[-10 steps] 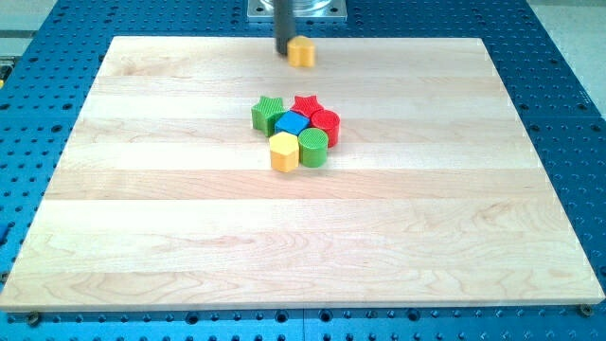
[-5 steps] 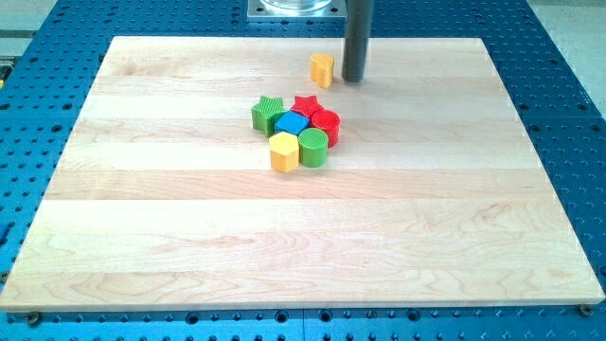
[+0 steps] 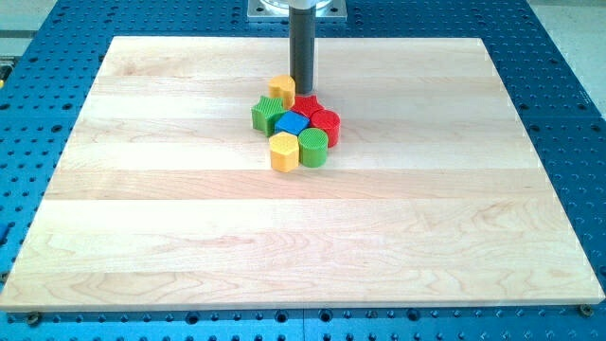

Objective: Push the heart into the group of blocks

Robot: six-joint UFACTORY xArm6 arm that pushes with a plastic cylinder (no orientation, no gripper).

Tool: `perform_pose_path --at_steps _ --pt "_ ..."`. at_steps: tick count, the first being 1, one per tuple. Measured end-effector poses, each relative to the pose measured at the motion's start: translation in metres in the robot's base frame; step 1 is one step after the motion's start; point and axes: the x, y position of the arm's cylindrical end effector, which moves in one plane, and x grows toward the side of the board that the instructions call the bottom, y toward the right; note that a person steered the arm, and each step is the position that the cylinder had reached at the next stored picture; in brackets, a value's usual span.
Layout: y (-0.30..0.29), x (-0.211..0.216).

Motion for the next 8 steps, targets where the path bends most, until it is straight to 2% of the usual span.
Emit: perform_pose_path --at_steps 1,2,3,4,5,6,7,8 --pt "-0.013 0.019" --pt "-0.017 -0.014" --pt "-0.036 0.025" --pt "-0.039 0.045" --pt "-0.042 0.047" --pt "-0.046 -0.021" --pt "-0.144 -0.024" --pt "-0.141 0.010"
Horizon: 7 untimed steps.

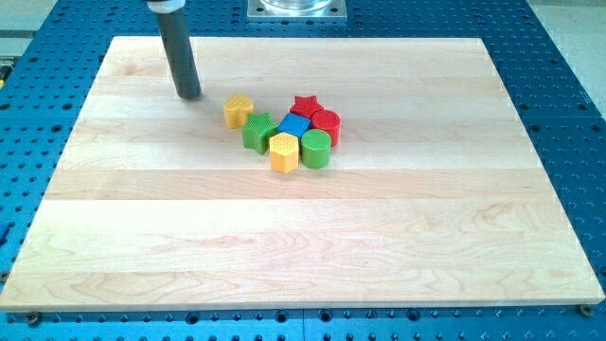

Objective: Push the heart into the group of blocks

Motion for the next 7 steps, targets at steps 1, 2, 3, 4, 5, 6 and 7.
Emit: perform_pose_path --at_steps 1,2,3,4,5,6,7 --pt "0.037 0.010" --pt "0.021 0.011" --pt "0.017 0.038" --pt "0.069 0.043" --pt "0.068 0.035" --pt "0.060 0.012" --pt "0.058 0.001"
